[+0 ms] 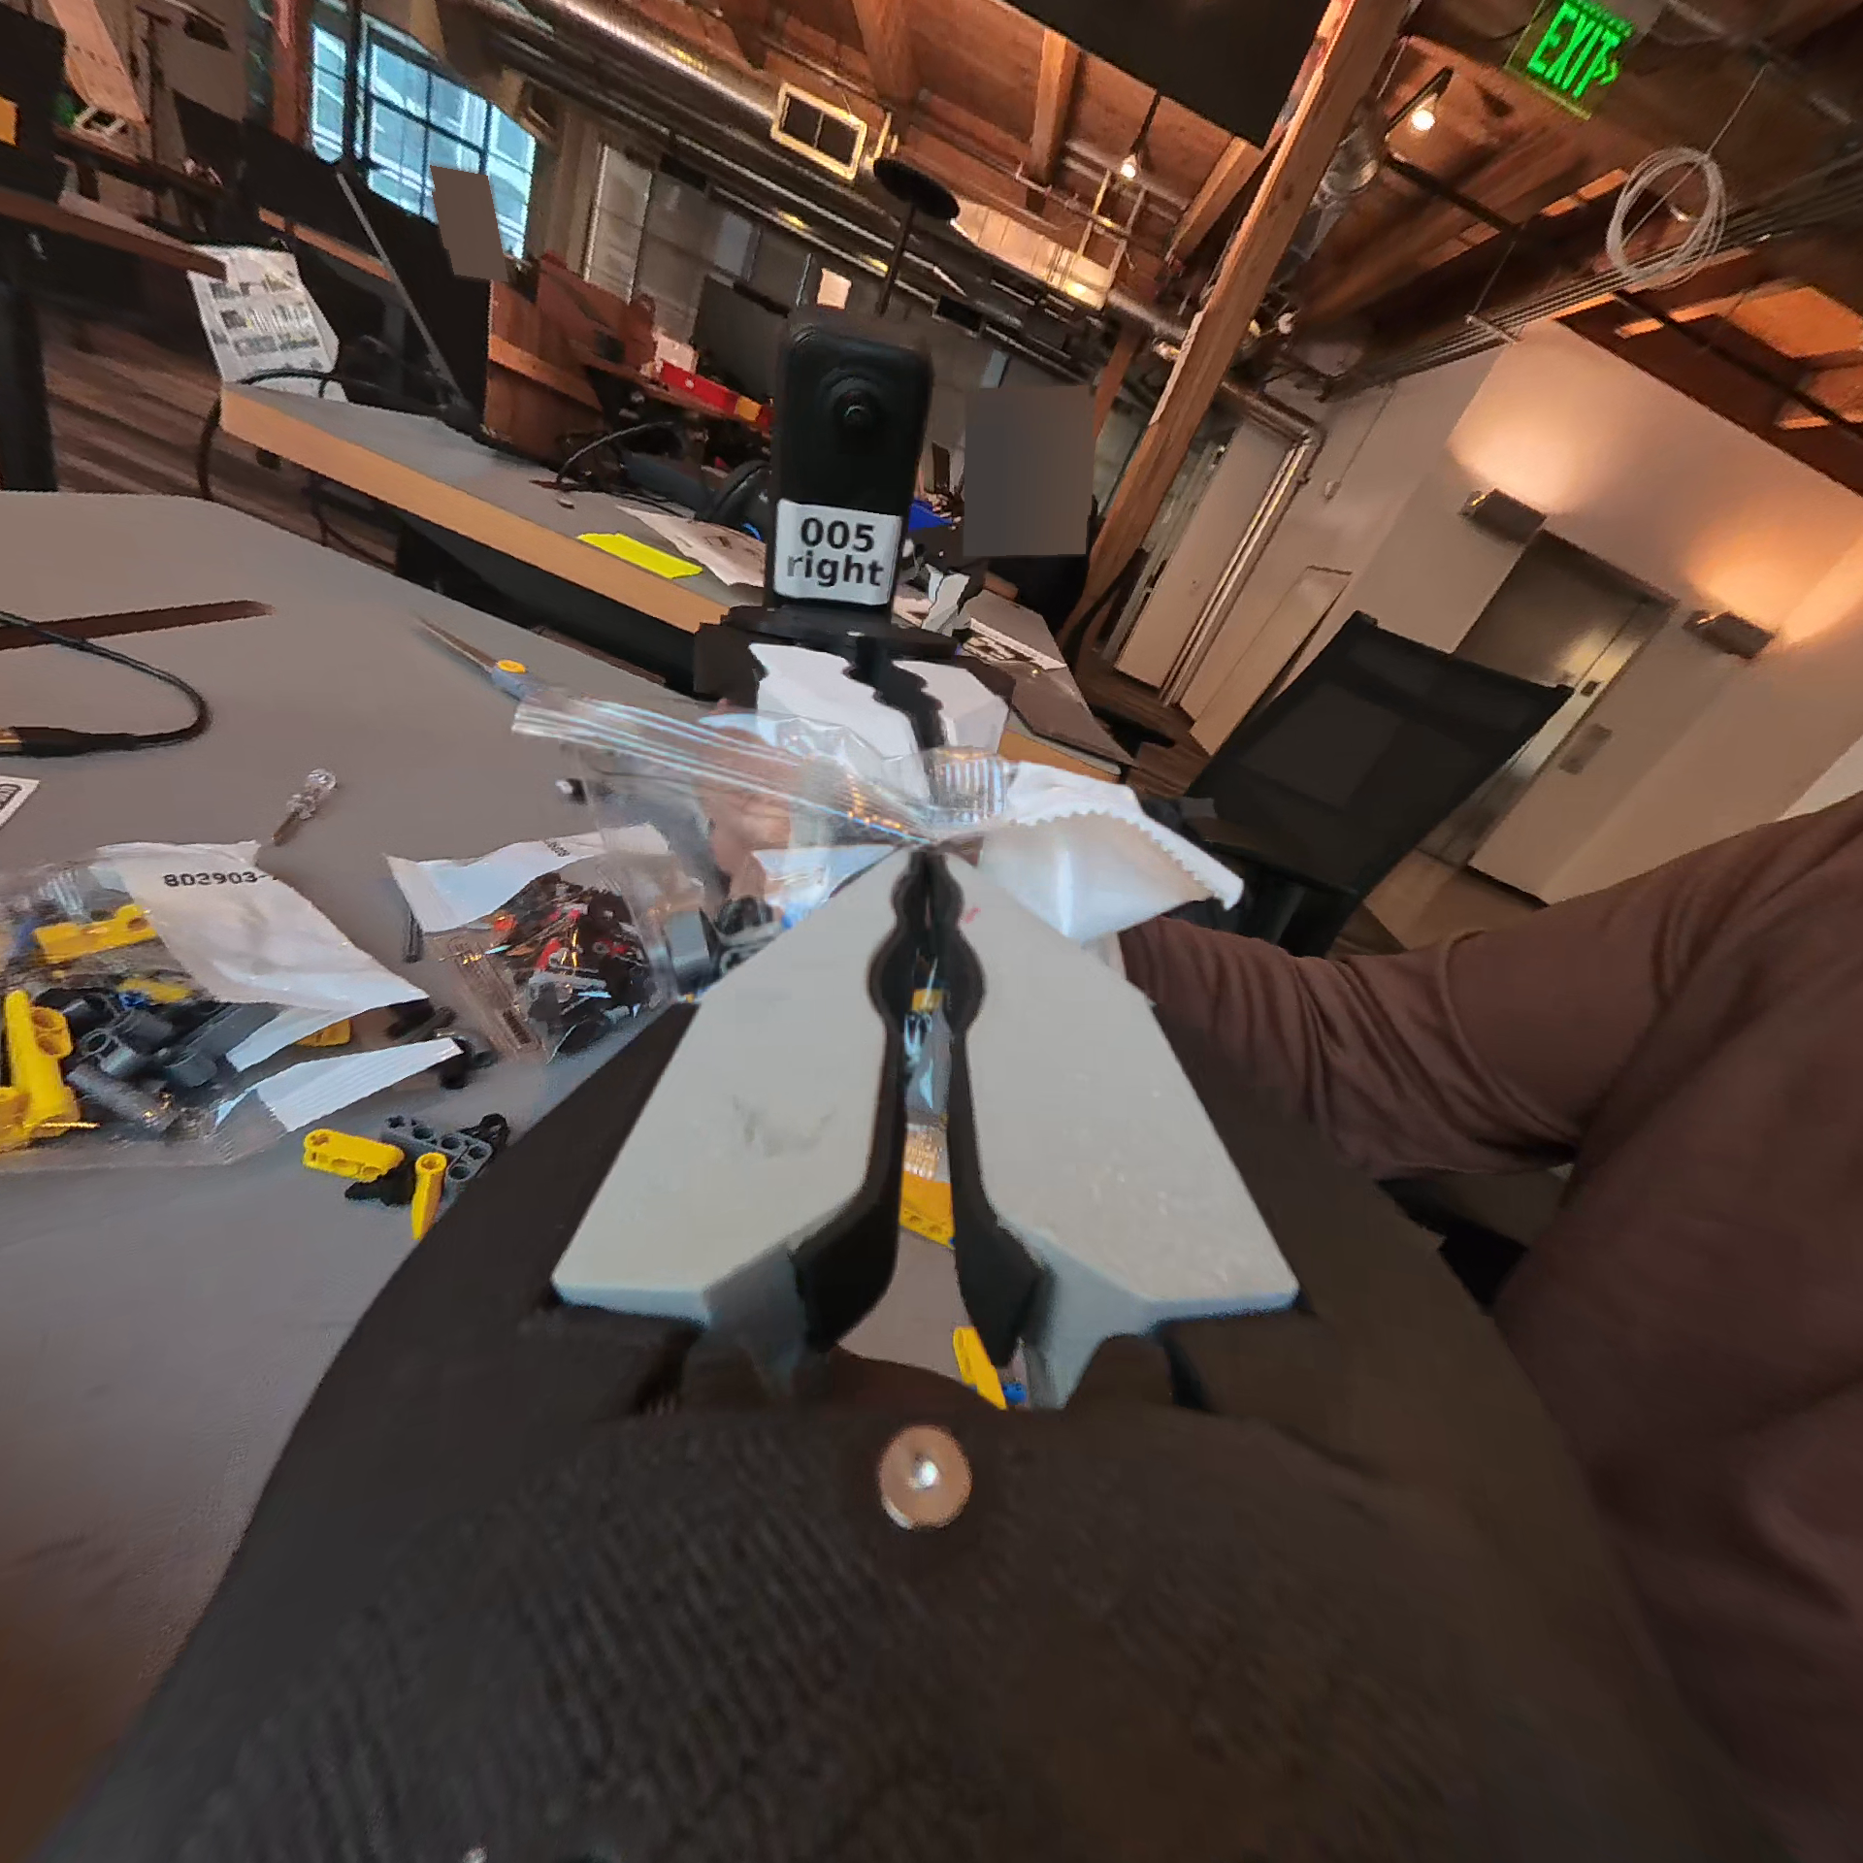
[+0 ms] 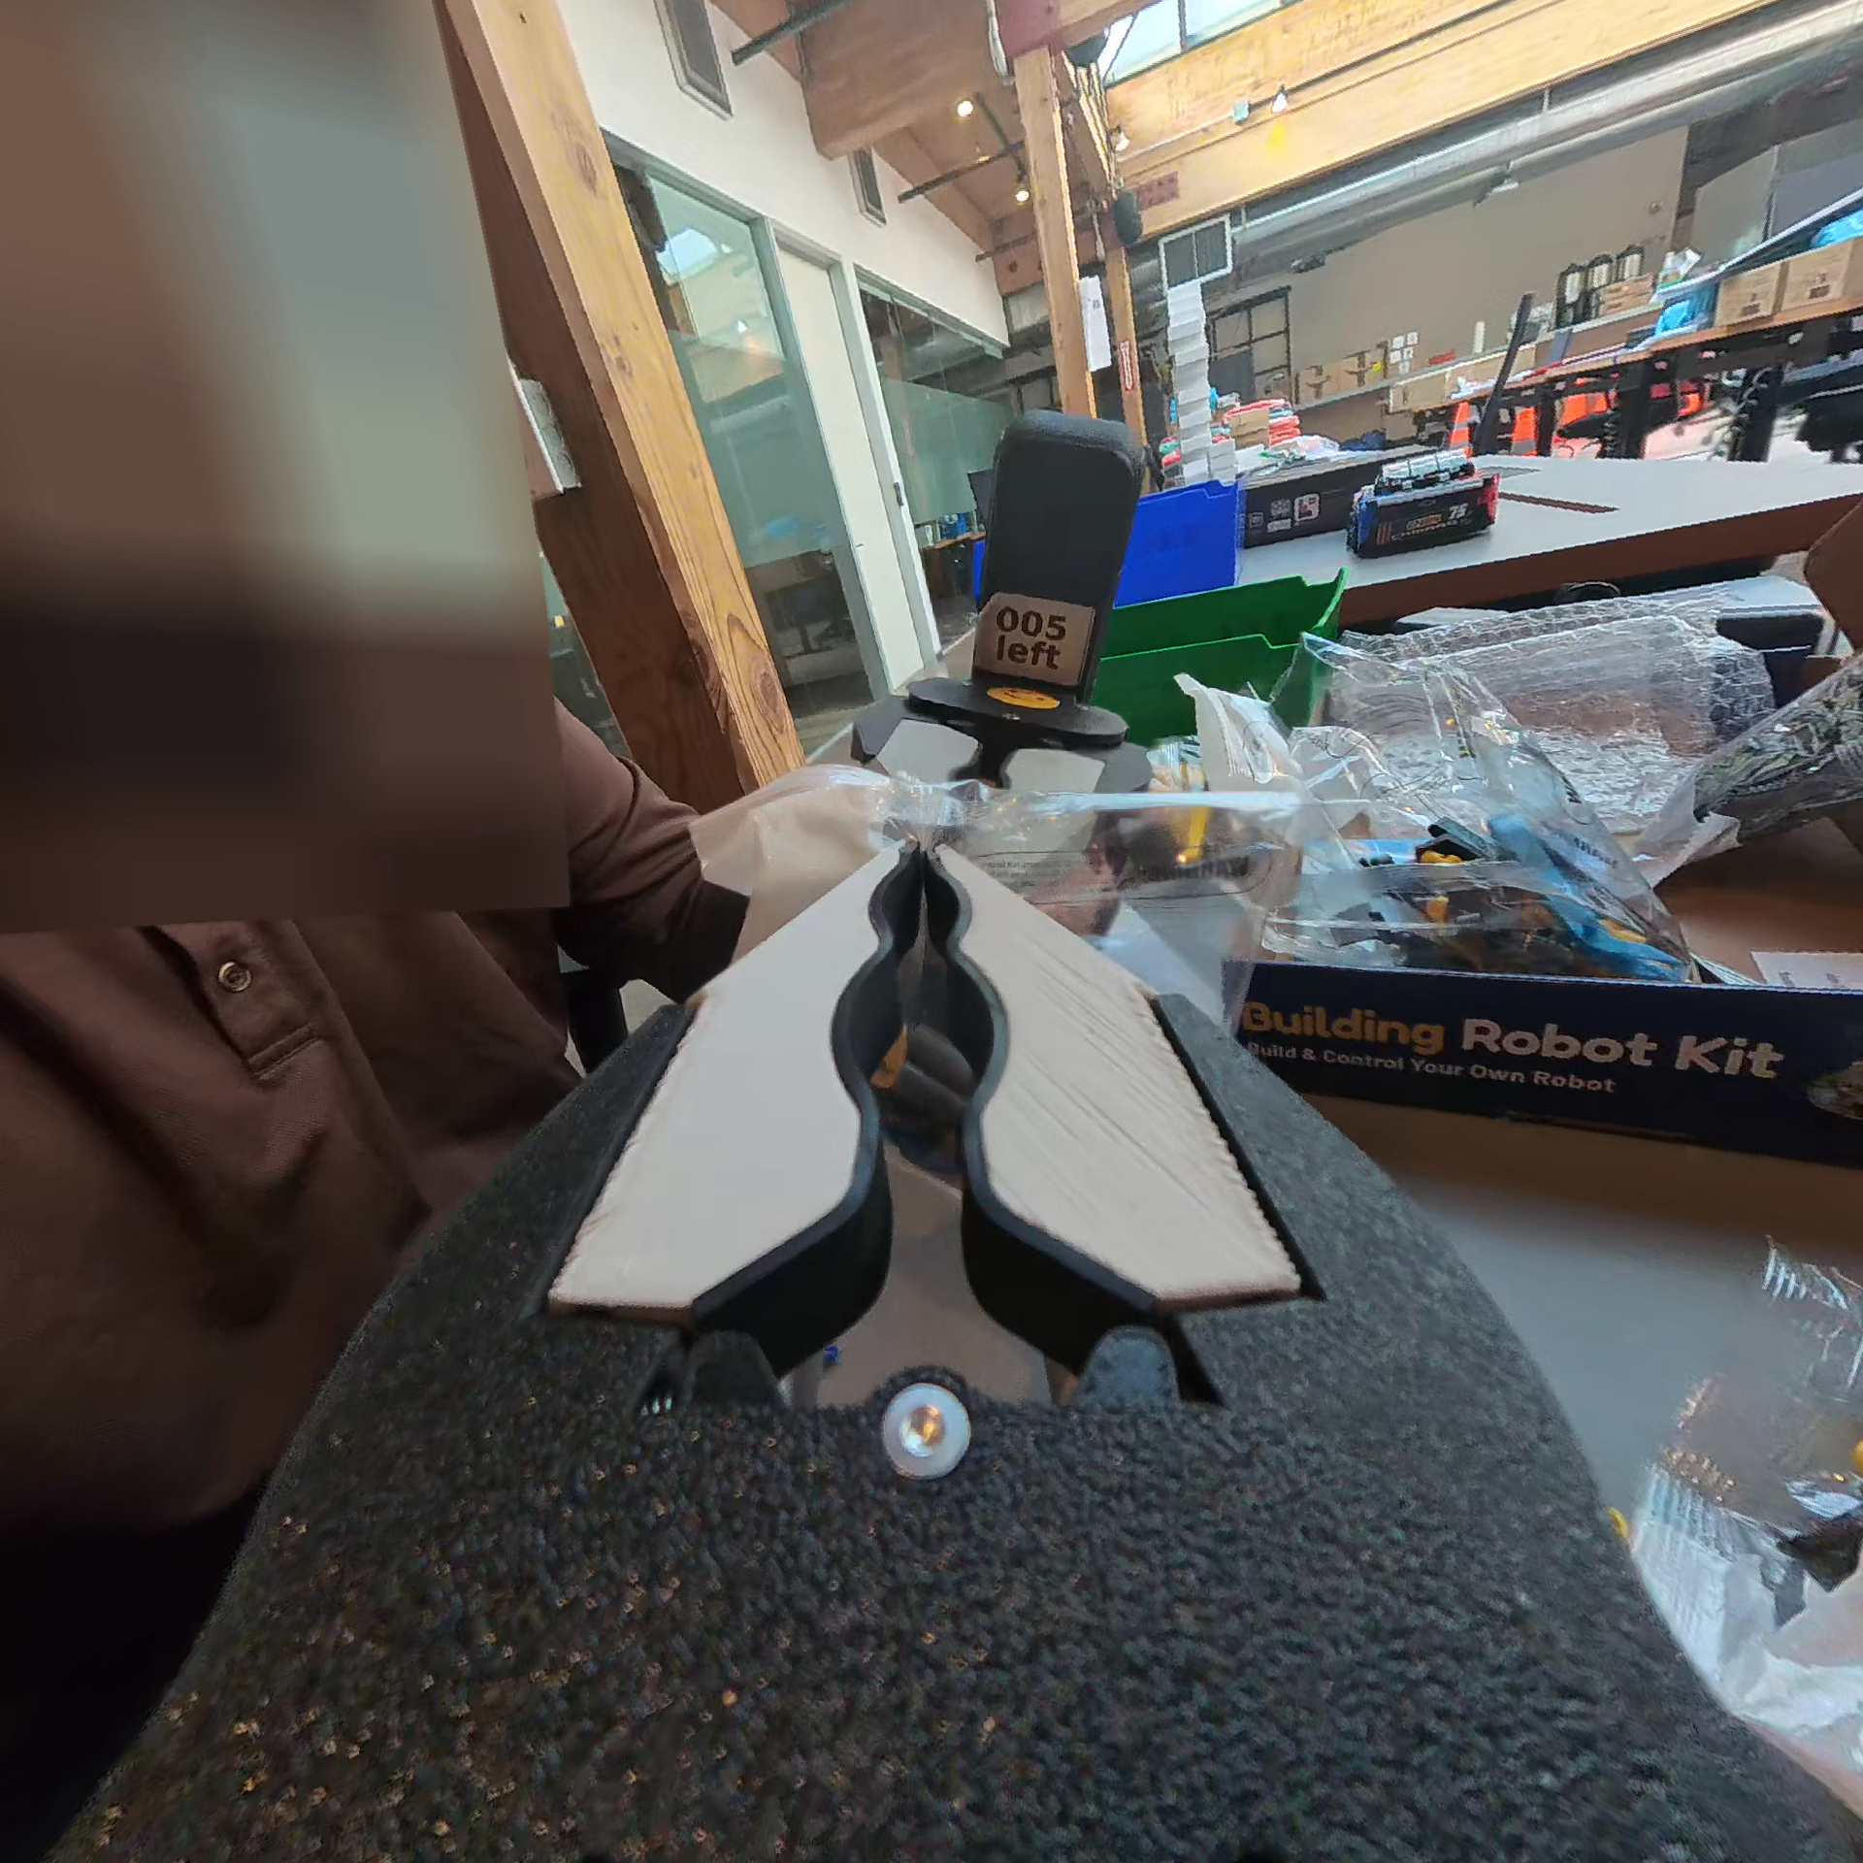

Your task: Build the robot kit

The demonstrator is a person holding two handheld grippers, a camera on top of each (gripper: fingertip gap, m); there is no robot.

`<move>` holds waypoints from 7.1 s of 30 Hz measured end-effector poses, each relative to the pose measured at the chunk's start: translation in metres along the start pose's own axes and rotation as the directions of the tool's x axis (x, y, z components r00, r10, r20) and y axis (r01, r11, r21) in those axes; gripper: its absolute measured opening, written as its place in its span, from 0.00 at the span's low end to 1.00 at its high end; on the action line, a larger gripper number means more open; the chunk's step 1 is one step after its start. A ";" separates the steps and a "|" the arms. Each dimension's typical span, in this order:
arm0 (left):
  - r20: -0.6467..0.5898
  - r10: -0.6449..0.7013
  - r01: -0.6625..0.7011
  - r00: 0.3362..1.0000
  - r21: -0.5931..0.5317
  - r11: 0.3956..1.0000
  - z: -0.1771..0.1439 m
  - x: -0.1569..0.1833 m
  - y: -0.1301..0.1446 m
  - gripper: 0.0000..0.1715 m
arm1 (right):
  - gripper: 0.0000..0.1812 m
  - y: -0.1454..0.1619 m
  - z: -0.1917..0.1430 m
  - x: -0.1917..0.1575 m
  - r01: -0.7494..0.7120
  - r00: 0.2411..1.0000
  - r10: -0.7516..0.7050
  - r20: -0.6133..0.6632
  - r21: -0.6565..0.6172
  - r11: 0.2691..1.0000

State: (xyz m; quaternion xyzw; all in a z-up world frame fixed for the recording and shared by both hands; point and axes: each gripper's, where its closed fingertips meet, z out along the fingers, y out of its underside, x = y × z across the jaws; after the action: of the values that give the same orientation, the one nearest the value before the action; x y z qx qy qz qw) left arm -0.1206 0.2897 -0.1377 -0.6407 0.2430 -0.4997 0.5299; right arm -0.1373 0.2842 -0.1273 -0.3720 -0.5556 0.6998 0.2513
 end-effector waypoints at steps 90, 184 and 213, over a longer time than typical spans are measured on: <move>0.154 0.276 -0.231 0.949 -0.257 0.938 -0.003 -0.034 0.036 0.00 | 0.05 0.047 -0.026 0.029 0.083 0.938 -0.211 -0.275 -0.412 0.907; 0.639 0.513 -0.465 0.573 -0.261 0.846 -0.006 -0.070 0.007 0.00 | 0.00 -0.036 -0.080 0.107 0.220 0.436 -0.224 -0.871 -0.138 0.966; 0.055 0.013 -0.013 0.998 0.010 1.000 -0.025 -0.020 0.002 0.00 | 0.03 0.011 -0.038 0.020 0.133 0.971 -0.157 -0.181 -0.141 0.981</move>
State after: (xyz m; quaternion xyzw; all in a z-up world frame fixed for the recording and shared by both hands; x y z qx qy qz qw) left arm -0.1504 0.2951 -0.1488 -0.6498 0.2297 -0.4797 0.5430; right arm -0.1181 0.3193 -0.1464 -0.4111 -0.5985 0.6034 0.3296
